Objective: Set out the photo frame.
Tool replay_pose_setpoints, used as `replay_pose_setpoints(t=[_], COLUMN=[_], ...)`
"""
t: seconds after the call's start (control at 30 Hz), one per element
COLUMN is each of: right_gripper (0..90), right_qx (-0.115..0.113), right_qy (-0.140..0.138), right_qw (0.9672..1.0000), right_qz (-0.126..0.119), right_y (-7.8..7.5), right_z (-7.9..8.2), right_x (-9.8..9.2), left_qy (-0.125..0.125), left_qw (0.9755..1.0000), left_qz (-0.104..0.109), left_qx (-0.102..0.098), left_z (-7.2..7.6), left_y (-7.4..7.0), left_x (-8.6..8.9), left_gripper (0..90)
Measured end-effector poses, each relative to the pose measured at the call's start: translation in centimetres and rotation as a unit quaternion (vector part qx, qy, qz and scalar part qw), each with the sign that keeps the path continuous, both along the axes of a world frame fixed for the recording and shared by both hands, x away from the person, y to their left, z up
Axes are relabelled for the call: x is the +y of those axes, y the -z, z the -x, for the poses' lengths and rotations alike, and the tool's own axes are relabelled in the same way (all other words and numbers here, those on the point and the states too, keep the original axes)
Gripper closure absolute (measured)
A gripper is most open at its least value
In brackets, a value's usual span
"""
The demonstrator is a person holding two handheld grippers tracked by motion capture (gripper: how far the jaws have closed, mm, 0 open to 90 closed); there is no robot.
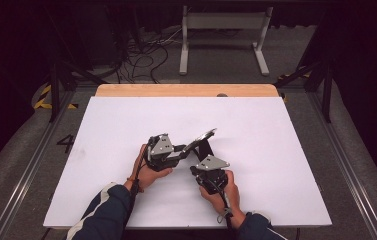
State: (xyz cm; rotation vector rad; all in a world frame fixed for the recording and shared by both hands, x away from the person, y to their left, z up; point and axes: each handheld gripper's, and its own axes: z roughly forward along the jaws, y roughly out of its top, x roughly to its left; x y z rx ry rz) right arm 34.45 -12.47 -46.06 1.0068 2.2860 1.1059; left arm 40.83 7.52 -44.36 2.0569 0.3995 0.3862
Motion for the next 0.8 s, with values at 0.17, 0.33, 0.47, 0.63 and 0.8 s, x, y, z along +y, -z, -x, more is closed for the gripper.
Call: replay_pose_setpoints(t=[0.17, 0.33, 0.47, 0.63, 0.8], right_gripper=[90.0, 90.0, 90.0, 90.0, 90.0], right_qx=[0.005, 0.009, 0.016, 0.017, 0.016], right_qy=[0.005, 0.013, 0.013, 0.009, 0.008], right_qw=[1.0, 0.9999, 0.9998, 0.9998, 0.9998], right_qz=[0.0, -0.004, -0.006, -0.004, 0.001], right_y=[0.0, 0.0, 0.1, 0.1, 0.1], right_z=[-0.2, -0.4, -0.7, -0.8, -0.9], right_x=[-0.5, -1.2, -1.6, -1.8, -2.2], left_qy=[-0.002, -0.005, -0.008, -0.012, -0.01], left_qw=[0.9995, 0.9987, 0.9976, 0.9968, 0.9969], left_qz=[-0.023, -0.04, -0.055, -0.061, -0.06], left_qx=[-0.02, -0.032, -0.043, -0.049, -0.05], left_z=[0.5, 1.1, 1.6, 1.8, 1.9], left_y=[-0.3, -0.6, -0.8, -0.9, -0.9], left_x=[-0.4, -0.6, -0.6, -0.9, -1.1], left_gripper=[75.8, 77.0, 78.1, 78.2, 77.2])
